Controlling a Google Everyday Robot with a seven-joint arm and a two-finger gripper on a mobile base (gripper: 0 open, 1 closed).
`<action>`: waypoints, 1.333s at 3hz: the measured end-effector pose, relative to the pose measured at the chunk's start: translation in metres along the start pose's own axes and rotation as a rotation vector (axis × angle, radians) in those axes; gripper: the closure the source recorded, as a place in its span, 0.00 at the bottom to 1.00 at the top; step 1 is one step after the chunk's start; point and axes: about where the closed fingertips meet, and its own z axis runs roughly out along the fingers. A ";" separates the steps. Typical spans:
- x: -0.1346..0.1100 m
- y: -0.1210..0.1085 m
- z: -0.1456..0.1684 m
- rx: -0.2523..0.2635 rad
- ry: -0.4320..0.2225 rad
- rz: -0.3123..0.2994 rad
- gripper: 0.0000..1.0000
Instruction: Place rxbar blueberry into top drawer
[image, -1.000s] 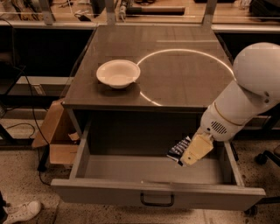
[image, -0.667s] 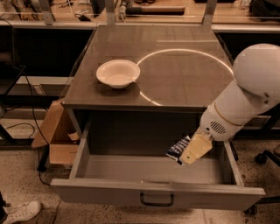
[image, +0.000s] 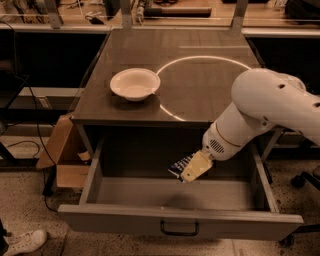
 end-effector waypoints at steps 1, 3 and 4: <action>0.000 0.000 0.000 0.000 0.000 0.001 1.00; 0.001 0.011 0.066 0.010 0.037 -0.005 1.00; 0.000 0.011 0.068 0.015 0.035 -0.001 1.00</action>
Offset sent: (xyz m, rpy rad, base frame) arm -0.0187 0.0210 -0.0611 -0.0508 0.0288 -0.0167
